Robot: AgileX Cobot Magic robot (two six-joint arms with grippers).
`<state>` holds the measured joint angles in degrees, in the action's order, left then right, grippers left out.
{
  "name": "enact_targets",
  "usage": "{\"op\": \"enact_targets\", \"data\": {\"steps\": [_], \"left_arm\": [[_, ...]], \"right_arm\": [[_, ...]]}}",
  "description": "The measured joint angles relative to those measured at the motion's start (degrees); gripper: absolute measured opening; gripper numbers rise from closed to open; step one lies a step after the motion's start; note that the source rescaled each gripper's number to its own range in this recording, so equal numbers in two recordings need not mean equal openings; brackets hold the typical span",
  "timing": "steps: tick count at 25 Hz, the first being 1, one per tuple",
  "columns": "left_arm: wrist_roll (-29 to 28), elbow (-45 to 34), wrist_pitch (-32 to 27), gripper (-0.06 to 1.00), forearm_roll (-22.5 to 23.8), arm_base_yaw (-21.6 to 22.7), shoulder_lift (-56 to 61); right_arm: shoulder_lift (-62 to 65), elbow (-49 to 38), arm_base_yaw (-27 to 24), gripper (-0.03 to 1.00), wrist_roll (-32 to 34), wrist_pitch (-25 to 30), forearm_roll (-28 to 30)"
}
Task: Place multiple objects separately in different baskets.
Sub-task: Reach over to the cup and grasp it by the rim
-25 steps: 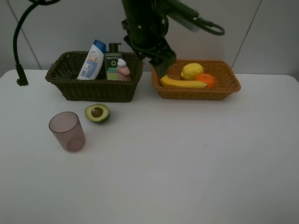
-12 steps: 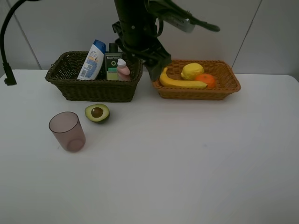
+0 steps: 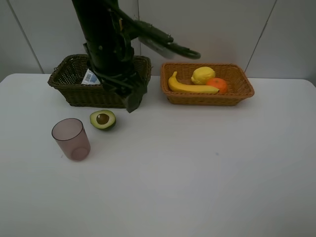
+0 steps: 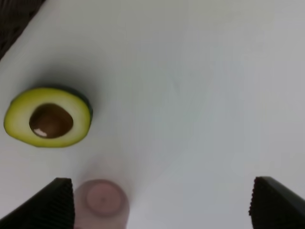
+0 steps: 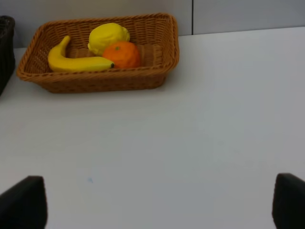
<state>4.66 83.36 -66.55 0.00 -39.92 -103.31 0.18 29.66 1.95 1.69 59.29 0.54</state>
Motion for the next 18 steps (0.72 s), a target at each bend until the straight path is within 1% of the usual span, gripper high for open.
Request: {"op": "enact_targets", "data": {"steps": [7,12,18], "left_arm": [[-4.66,-11.16,2.27,0.97,0.78,1.66,7.21],[-6.07,-18.84,3.97,0.97,0.85,2.78,13.30],[-7.41,-27.21,6.52,0.97,2.30,3.17,19.07]], "right_arm": [[0.00,0.00,0.00,1.00,0.00,0.00,0.00],[0.00,0.00,0.00,1.00,0.00,0.00,0.00],[0.00,0.00,0.00,1.00,0.00,0.00,0.00]]}}
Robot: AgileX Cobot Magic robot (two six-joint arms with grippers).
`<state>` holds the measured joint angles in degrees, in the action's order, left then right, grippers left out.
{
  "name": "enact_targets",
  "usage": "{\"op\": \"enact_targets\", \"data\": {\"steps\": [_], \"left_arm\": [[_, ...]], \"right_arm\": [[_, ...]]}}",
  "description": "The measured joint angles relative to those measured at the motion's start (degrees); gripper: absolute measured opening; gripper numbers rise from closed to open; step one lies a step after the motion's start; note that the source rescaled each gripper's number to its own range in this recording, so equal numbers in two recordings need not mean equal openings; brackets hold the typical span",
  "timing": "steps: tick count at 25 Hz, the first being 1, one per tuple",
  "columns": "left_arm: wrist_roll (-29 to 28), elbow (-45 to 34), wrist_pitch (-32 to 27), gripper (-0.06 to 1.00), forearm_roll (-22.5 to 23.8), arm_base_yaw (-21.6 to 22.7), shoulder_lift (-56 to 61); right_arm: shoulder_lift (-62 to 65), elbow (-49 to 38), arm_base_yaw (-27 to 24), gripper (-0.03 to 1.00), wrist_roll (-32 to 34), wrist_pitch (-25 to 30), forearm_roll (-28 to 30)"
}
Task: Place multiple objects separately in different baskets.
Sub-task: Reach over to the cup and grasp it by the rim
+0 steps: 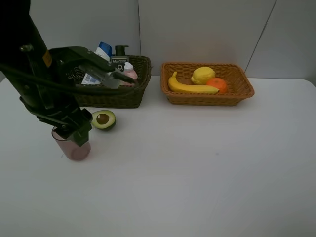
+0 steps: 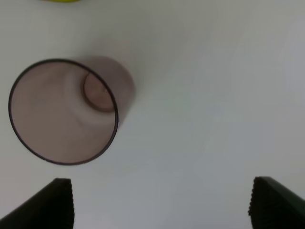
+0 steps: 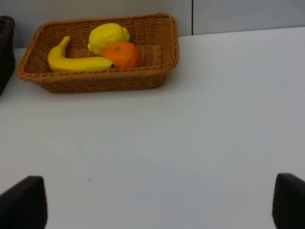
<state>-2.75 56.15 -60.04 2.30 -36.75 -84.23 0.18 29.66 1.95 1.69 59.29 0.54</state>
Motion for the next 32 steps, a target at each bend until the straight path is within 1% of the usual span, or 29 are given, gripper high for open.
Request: {"op": "enact_targets", "data": {"steps": [2,5,8,12,22,27,32], "left_arm": [[-0.47,-2.12,1.05,0.97,0.24,1.14,0.99],[-0.84,-4.96,2.71,0.97,0.52,4.02,1.34],[-0.95,-6.93,5.42,0.97,1.06,5.98,1.34],[-1.06,-9.35,10.39,0.97,1.26,6.18,1.34],[-0.39,-9.97,16.47,0.97,1.74,6.18,-5.07],[-0.13,-9.80,18.87,0.97,1.77,6.18,-5.67],[0.02,-9.42,19.22,0.97,1.47,6.18,-5.95]], "right_arm": [[0.00,0.00,0.00,1.00,0.00,0.00,0.00],[0.00,0.00,0.00,1.00,0.00,0.00,0.00],[0.00,0.00,0.00,1.00,0.00,0.00,0.00],[0.00,0.00,0.00,1.00,0.00,0.00,0.00],[0.00,0.00,0.00,1.00,0.00,0.00,0.00],[0.00,0.00,0.00,1.00,0.00,0.00,0.00],[0.00,0.00,0.00,1.00,0.00,0.00,0.00]]}}
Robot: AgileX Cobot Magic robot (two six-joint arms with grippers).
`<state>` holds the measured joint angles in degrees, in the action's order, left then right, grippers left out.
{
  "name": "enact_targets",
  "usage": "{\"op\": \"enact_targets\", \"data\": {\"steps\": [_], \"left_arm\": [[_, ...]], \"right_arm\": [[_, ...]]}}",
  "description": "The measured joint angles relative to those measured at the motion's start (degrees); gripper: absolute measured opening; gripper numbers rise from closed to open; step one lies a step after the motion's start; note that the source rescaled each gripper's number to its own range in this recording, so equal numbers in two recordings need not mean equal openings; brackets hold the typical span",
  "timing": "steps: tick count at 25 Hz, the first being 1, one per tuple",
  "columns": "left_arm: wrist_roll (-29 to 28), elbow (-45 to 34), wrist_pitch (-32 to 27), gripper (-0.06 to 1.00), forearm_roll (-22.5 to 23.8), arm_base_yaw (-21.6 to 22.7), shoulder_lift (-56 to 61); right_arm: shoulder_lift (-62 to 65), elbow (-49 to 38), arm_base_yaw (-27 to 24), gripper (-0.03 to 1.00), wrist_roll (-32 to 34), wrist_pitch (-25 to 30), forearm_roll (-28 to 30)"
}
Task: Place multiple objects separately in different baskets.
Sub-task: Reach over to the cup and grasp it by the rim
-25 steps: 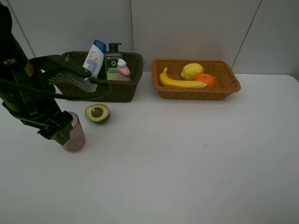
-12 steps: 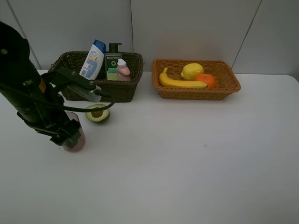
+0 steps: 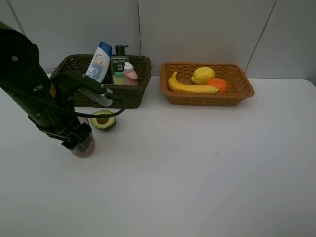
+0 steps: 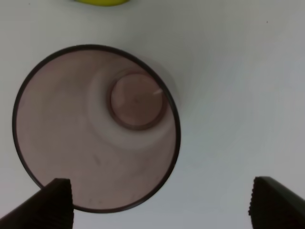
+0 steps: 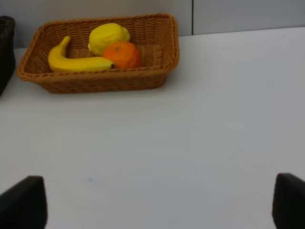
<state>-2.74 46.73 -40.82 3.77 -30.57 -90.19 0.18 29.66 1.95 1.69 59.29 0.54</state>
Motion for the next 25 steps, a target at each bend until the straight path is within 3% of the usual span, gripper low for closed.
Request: {"op": "enact_targets", "data": {"steps": [16,25], "left_arm": [[0.00,2.67,-3.95,0.97,-1.86,0.00,-0.48],[0.00,2.67,-0.13,0.97,-1.91,0.00,-0.72]], "right_arm": [[0.00,0.00,0.00,1.00,0.00,0.00,0.00],[0.00,0.00,0.00,1.00,0.00,0.00,0.00]]}}
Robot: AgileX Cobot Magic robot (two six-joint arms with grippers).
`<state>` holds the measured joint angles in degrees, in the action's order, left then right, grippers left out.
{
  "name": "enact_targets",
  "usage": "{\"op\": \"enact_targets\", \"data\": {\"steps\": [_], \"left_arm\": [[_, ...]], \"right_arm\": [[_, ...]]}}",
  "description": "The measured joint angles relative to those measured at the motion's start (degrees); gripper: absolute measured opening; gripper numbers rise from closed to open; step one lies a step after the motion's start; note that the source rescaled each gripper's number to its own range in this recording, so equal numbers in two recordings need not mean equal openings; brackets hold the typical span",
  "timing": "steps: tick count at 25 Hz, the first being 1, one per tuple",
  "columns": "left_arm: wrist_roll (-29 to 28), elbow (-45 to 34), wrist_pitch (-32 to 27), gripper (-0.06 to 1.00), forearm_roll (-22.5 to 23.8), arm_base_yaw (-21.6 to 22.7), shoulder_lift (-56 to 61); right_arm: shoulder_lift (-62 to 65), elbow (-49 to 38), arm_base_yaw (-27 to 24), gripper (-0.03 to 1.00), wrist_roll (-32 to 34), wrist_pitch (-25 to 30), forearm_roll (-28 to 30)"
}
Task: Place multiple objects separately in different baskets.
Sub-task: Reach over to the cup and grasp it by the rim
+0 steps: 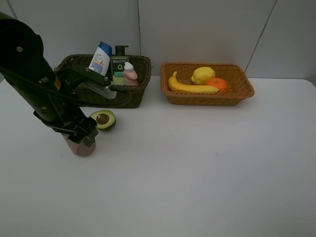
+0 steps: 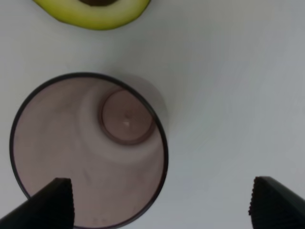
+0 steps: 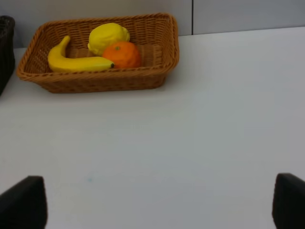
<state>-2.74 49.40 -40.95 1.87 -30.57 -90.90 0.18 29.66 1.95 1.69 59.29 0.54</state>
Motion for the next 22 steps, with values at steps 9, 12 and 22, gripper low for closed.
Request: {"op": "enact_targets", "data": {"steps": [9,12,22], "left_arm": [[0.00,0.00,2.99,0.97,0.00,0.00,-2.21],[0.00,0.00,3.11,0.97,0.00,0.00,-3.38],[0.00,0.00,3.46,0.97,0.00,0.00,-5.13]], "right_arm": [[0.00,0.00,0.00,1.00,0.00,0.00,0.00],[0.00,0.00,0.00,1.00,0.00,0.00,0.00],[0.00,0.00,0.00,1.00,0.00,0.00,0.00]]}}
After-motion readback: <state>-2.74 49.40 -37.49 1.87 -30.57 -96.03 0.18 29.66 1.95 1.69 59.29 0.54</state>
